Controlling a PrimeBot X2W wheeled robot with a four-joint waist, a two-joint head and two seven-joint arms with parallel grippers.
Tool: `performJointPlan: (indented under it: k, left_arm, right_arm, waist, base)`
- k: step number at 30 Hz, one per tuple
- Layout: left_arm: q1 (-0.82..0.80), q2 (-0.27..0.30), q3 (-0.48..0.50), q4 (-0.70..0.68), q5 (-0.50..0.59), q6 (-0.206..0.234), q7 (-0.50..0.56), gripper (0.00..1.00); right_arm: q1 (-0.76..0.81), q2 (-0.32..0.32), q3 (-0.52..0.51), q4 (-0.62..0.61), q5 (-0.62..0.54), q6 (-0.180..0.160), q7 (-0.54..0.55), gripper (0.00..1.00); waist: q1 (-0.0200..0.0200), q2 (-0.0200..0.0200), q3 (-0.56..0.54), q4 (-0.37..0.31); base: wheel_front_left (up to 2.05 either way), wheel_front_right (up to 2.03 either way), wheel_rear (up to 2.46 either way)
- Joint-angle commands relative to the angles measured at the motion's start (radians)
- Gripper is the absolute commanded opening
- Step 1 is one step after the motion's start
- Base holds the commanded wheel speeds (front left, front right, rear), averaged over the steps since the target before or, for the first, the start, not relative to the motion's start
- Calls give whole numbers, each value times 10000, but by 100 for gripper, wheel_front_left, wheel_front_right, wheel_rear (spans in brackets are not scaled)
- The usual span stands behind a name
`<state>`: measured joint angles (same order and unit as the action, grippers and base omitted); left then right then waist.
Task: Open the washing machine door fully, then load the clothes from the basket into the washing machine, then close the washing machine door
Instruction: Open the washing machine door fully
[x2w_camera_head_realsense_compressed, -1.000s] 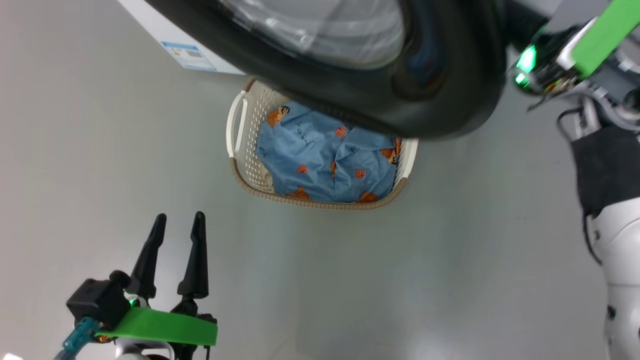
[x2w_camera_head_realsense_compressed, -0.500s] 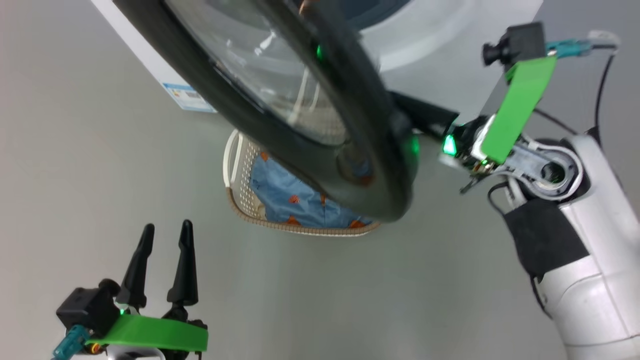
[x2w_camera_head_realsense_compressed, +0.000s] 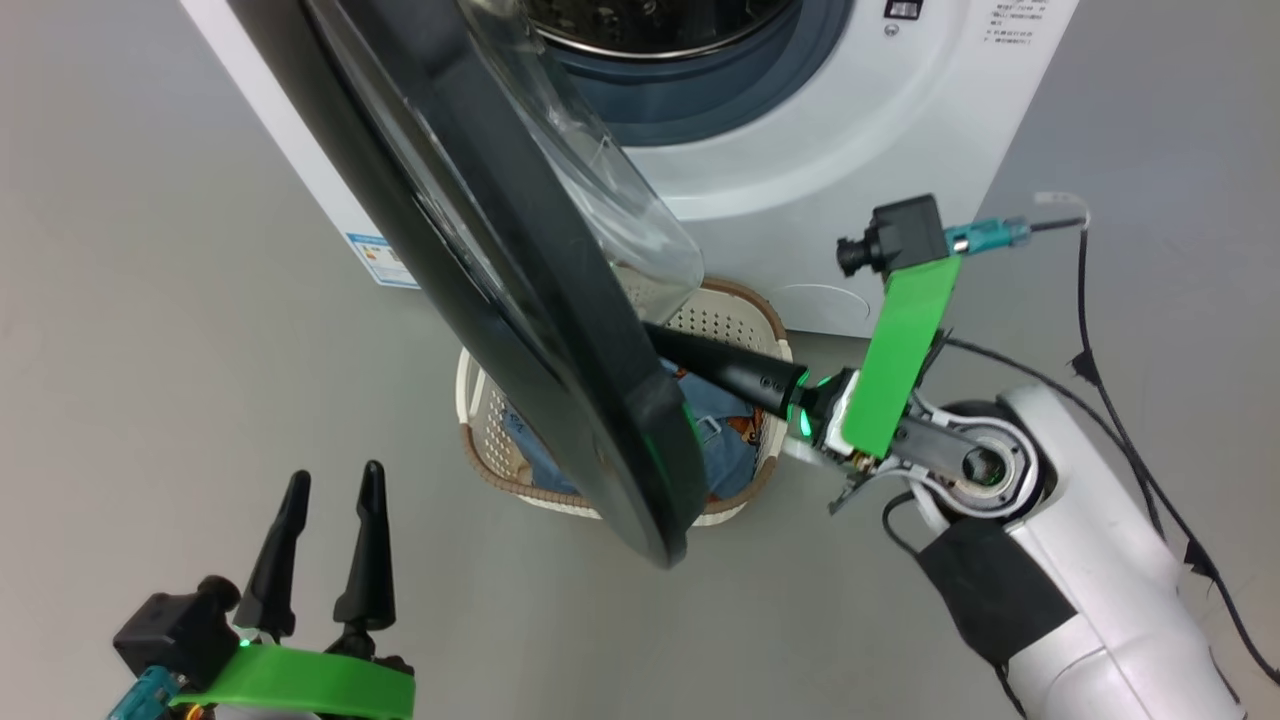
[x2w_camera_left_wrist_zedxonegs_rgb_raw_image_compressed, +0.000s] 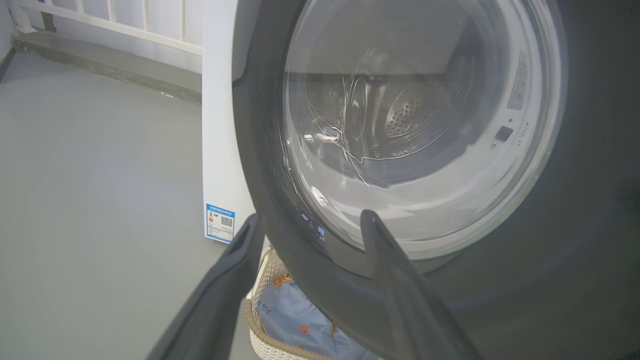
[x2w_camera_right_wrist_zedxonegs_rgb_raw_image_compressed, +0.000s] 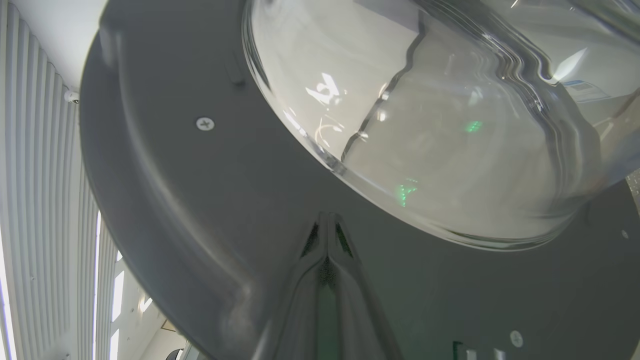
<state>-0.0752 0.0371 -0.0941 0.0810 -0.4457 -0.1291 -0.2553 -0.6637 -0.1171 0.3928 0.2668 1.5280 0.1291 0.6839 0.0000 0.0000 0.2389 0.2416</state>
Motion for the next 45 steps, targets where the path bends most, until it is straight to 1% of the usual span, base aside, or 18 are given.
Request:
performJointPlan:
  k: [1, 9, 19, 31, 38, 42, 45]
  left_arm:
    - [16, 131, 308, -192, -28, -16, -65, 100]
    - [14, 131, 232, -194, -121, -16, -65, 100]
    - [99, 131, 183, -147, -115, -16, -65, 100]
    - [228, 131, 144, -112, -58, -16, -65, 100]
    - [337, 131, 265, -80, -26, -16, -65, 100]
    - [402, 131, 365, 12, 103, -16, -65, 100]
    - [424, 131, 537, 52, 239, -16, -65, 100]
  right_arm:
    - [199, 332, 265, -261, -125, 16, -52, 0]
    - [550, 444, 901, -158, -121, 16, -543, 0]
    - [709, 598, 1628, -56, 210, 16, -1034, 0]
    - [817, 661, 2355, 27, 539, 16, -1549, 0]
    - [896, 666, 2443, 7, 759, 16, -1839, 0]
    - [1020, 647, 2222, -194, 732, 16, -1999, 0]
    - [1144, 480, 1965, -397, 655, 16, -2117, 0]
  waist:
    - [0, 0, -92, 52]
    - [0, 0, -260, 260]
    - [0, 0, -555, 487]
    - [0, 0, -813, 541]
    - [0, 0, -1075, 437]
    - [0, 0, -1281, 267]
    - [0, 0, -1393, 75]
  base:
    - [0, 0, 0]
    - [0, 0, 0]
    - [0, 0, 0]
    - [0, 0, 0]
    - [0, 0, 0]
    - [0, 0, 0]
    - [0, 0, 0]
